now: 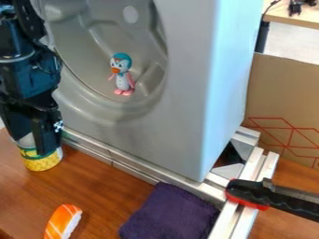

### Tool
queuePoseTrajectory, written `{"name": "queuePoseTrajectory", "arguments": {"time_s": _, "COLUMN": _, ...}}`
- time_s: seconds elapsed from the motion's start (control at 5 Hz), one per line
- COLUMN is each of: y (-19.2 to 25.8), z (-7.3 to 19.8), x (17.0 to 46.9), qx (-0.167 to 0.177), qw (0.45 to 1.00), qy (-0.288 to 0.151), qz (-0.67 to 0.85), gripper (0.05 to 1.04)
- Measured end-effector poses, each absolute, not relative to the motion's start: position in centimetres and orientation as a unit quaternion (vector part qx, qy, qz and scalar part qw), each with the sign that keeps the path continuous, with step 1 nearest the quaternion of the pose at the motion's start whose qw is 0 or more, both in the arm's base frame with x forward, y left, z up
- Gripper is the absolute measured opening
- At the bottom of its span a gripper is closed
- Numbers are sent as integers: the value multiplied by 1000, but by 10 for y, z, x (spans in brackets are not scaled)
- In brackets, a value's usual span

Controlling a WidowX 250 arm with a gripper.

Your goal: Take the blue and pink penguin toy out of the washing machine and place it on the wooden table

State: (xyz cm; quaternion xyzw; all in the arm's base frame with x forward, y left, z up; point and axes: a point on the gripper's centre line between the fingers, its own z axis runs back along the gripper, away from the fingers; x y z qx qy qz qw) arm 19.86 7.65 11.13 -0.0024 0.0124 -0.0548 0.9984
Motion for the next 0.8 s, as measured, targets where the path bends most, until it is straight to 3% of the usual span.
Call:
{"name": "queuePoseTrajectory", "arguments": {"time_s": 0.2, "y": 76, "z": 107, "x": 198, "qx": -4, "qw": 998, "qy": 16, "qz": -56, "gripper": 1001}}
{"name": "queuePoseTrajectory", "arguments": {"time_s": 0.4, "y": 84, "z": 94, "x": 230, "qx": 22, "qw": 994, "qy": -40, "qz": -95, "gripper": 1001}}
{"name": "queuePoseTrajectory", "arguments": {"time_s": 0.6, "y": 87, "z": 100, "x": 266, "qx": 76, "qw": 979, "qy": -136, "qz": -132, "gripper": 1001}}
{"name": "queuePoseTrajectory", "arguments": {"time_s": 0.8, "y": 88, "z": 107, "x": 283, "qx": 107, "qw": 963, "qy": -216, "qz": -120, "gripper": 1001}}
